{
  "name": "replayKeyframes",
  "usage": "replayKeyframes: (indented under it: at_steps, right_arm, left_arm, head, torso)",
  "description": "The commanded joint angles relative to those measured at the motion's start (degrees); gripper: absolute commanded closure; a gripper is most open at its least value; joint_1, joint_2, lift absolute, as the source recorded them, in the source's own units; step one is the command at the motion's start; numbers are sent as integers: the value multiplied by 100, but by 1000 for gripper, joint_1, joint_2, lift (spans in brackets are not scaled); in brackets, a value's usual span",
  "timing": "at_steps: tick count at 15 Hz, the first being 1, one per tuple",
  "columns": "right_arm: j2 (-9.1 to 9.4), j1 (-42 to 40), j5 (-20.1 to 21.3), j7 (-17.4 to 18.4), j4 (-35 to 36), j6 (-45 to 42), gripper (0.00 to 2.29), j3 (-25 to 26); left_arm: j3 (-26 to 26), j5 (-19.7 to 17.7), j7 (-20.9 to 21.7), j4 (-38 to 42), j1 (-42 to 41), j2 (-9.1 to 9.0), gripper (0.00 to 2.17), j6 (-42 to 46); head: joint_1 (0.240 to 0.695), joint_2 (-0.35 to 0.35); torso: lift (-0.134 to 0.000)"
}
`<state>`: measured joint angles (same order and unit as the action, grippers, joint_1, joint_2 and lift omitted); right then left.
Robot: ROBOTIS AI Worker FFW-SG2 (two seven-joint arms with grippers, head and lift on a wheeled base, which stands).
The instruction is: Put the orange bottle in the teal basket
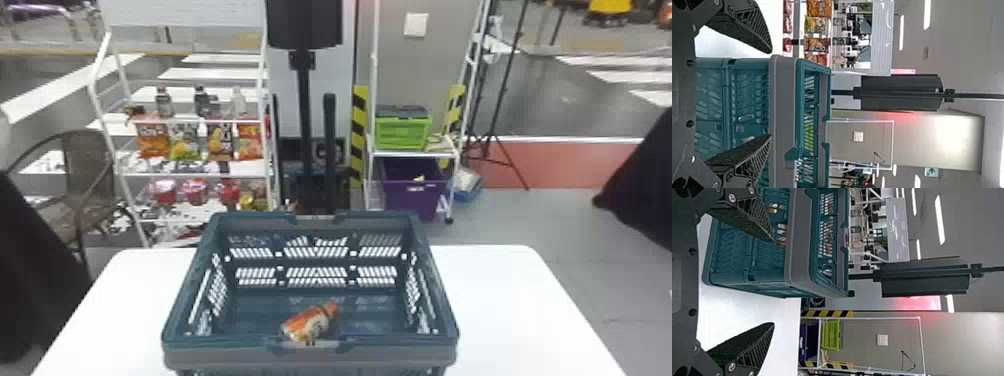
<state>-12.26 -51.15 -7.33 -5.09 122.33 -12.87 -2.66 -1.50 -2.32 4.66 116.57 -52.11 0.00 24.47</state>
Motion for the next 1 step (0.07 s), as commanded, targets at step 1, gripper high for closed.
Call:
replayKeyframes:
  at_steps: [1]
  right_arm:
    - [13, -1, 21, -1, 1, 0, 130, -7]
  left_arm:
    - [0, -5, 0, -3, 8, -15, 151, 0]
  head:
    - [499, 0]
  torso:
    - [0]
